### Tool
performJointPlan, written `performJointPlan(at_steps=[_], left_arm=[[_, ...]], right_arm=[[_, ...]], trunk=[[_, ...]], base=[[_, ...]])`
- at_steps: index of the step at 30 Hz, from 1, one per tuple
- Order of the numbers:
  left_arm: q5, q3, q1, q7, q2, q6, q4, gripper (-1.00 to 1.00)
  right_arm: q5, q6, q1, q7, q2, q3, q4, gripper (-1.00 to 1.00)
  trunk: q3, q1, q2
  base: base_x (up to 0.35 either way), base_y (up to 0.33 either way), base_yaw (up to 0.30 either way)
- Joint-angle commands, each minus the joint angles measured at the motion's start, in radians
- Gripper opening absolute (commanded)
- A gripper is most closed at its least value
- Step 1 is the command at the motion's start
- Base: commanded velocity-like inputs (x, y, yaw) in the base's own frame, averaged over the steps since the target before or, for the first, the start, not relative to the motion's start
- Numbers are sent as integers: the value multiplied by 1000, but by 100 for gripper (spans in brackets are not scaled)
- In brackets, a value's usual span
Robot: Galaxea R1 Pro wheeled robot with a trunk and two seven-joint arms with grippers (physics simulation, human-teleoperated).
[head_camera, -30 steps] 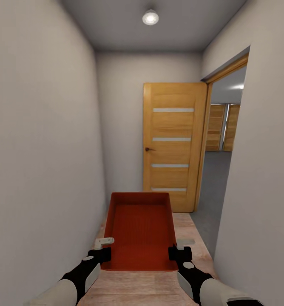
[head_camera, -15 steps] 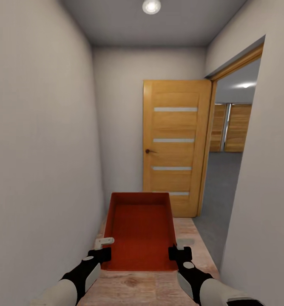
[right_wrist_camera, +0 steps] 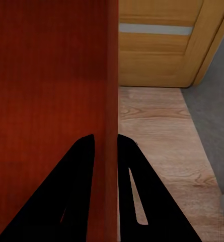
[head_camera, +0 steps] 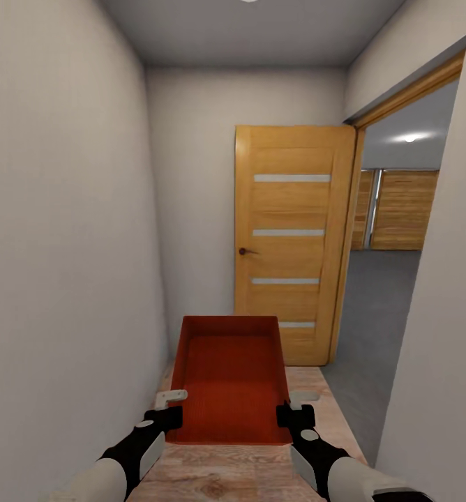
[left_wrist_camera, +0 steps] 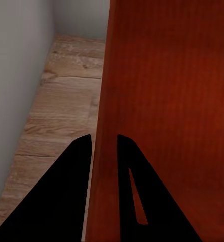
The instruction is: Move the two storage containers from the living room to the garage. In the garage, place one container on the floor and stack the other container on top of it (either order is fine).
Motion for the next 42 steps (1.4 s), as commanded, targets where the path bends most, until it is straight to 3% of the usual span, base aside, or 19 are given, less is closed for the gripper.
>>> performJointPlan(at_steps=[1, 17, 42], left_arm=[[-2, -9, 1, 31, 9, 1, -1, -100], [-3, -10, 0, 31, 9, -1, -5, -100], [-3, -11, 0, 31, 9, -1, -16, -100]], right_arm=[[-3, 4, -2, 8, 1, -90, -50, -100], [-3, 4, -2, 7, 1, -90, -50, -100], [-3, 5, -2, 8, 2, -90, -50, -100]], trunk=[[-2, 1, -1], [-2, 1, -1], [-2, 1, -1]], base=[[322, 0, 0], [316, 0, 0], [5, 0, 0]])
